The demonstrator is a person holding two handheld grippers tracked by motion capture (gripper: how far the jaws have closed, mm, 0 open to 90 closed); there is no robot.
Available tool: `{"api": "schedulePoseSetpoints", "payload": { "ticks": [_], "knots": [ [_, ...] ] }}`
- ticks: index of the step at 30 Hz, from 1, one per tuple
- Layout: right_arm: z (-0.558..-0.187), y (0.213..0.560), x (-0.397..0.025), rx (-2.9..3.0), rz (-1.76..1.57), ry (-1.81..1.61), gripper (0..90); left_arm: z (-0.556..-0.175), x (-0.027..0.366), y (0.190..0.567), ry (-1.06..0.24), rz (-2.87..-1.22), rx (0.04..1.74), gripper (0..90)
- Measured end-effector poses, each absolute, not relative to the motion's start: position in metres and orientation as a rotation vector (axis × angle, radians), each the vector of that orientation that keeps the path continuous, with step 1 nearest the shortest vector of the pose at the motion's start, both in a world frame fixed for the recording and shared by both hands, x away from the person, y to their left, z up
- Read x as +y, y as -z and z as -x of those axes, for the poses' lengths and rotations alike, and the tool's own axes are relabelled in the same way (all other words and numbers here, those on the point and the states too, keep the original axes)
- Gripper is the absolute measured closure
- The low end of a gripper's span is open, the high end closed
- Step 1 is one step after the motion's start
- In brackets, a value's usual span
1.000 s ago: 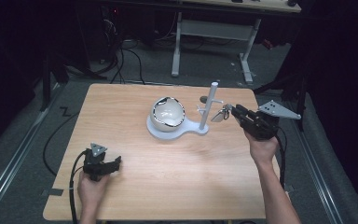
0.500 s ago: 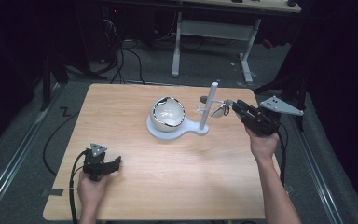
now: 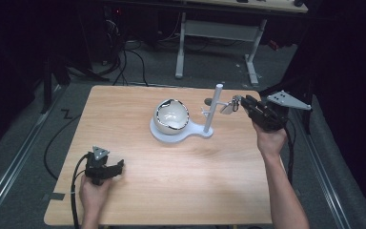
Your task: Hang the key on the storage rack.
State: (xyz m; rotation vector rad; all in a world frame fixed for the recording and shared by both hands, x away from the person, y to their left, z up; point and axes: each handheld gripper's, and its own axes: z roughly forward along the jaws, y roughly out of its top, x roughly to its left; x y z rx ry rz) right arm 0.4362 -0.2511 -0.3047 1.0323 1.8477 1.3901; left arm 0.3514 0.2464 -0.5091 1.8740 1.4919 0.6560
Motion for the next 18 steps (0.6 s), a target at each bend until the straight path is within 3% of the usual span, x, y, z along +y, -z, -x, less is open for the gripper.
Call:
{"api": "schedulePoseSetpoints", "payload": {
  "ticks": [18],
  "knots": [
    [-0.434,0.3,-0.236,1.874,-0.988,-1.394,75.7,-0.351,0.246,0.509,-0.657,-1.875,1.492,23.2]
  ]
}}
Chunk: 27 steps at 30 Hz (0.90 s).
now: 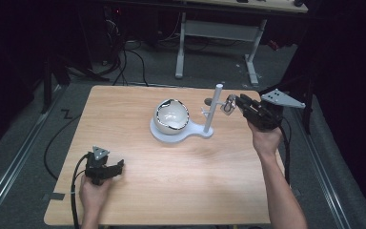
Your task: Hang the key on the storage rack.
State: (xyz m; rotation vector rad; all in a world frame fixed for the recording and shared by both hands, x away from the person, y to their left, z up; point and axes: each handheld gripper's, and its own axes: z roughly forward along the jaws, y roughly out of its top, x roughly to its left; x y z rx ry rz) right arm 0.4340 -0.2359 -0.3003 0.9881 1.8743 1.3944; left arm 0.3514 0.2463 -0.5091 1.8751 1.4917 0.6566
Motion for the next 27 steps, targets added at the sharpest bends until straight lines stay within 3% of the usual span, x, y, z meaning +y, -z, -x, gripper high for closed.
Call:
{"api": "schedulePoseSetpoints", "payload": {
  "ticks": [27],
  "knots": [
    [-0.446,0.318,-0.236,1.888,-1.036,-1.352,75.7,-0.351,0.247,0.509,-0.654,-1.874,1.492,23.2]
  ]
}}
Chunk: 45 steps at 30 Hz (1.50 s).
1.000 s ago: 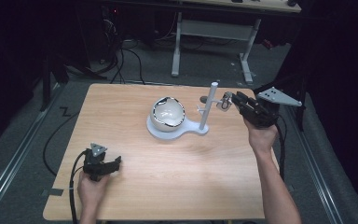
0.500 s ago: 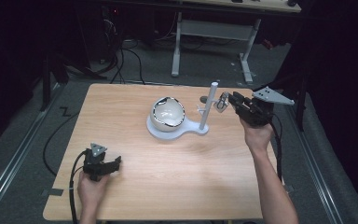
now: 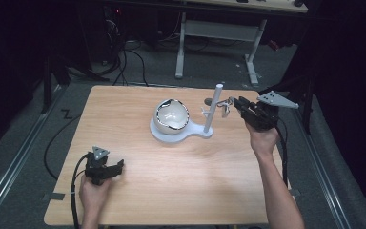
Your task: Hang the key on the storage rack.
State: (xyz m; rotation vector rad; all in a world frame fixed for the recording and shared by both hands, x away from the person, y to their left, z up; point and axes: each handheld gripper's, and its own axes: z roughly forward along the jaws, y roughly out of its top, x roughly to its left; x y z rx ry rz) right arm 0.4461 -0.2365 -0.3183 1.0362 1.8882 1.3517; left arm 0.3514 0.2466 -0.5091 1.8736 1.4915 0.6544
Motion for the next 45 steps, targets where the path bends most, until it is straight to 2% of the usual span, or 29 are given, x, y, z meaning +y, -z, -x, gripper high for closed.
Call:
{"api": "schedulePoseSetpoints", "payload": {
  "ticks": [15,45],
  "knots": [
    [-0.448,0.339,-0.239,1.923,-1.07,-1.307,75.6,-0.351,0.246,0.509,-0.655,-1.874,1.492,23.2],
    [-0.458,0.355,-0.225,1.997,-1.07,-1.244,75.4,-0.351,0.247,0.509,-0.654,-1.872,1.492,23.1]
  ]
}}
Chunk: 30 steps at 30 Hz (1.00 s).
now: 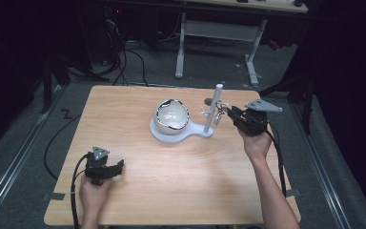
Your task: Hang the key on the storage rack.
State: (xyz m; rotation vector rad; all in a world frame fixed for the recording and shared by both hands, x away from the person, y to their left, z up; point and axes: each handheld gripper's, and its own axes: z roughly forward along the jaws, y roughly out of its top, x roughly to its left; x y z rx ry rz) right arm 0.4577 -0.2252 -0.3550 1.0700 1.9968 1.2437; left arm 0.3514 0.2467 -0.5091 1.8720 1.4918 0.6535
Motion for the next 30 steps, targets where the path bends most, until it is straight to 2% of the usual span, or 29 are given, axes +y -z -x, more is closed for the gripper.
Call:
{"api": "schedulePoseSetpoints", "payload": {
  "ticks": [30],
  "knots": [
    [-0.47,0.385,-0.23,2.039,-1.118,-1.269,74.8,-0.351,0.246,0.509,-0.657,-1.876,1.492,23.2]
  ]
}}
